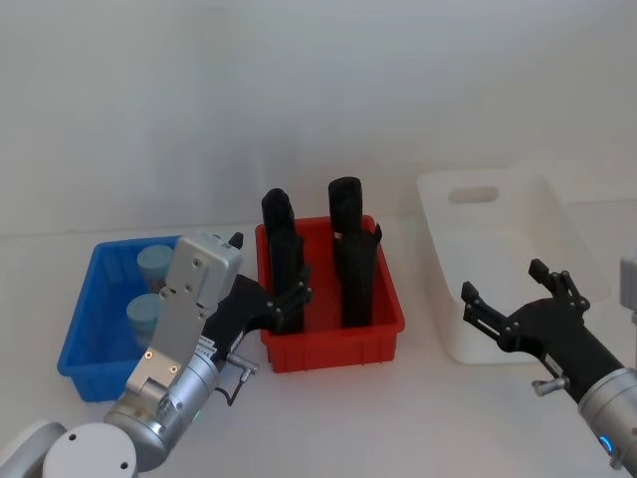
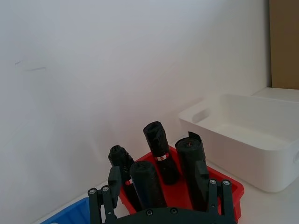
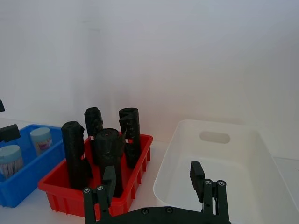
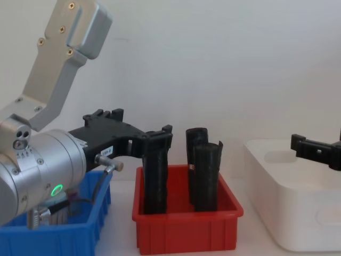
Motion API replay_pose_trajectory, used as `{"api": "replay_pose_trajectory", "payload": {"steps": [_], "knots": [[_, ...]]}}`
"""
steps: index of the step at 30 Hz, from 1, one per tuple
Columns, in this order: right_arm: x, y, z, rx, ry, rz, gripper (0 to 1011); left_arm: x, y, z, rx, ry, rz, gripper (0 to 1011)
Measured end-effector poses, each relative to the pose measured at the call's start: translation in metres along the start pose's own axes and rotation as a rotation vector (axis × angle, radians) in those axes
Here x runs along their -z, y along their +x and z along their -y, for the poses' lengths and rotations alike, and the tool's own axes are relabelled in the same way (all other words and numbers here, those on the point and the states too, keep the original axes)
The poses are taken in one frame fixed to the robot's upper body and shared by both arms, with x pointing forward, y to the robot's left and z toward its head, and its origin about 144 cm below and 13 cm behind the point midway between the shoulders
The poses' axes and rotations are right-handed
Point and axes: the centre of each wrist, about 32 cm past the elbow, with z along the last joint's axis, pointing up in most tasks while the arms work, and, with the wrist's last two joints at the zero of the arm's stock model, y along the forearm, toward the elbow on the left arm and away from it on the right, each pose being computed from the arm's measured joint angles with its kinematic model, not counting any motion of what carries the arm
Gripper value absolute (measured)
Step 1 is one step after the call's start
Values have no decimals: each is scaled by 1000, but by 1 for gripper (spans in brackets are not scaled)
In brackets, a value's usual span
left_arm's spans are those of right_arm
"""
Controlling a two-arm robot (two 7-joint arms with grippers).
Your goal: Pick the cotton swabs from the blue box and place them into the white box.
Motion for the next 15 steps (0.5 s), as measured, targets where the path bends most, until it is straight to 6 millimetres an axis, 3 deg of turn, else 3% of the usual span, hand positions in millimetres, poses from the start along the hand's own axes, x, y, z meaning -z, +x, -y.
{"api": "replay_pose_trajectory", "payload": {"steps": [15], "knots": [[0, 0, 0, 0, 0, 0, 1002, 1, 4, 2, -2, 0, -4, 1004]]}}
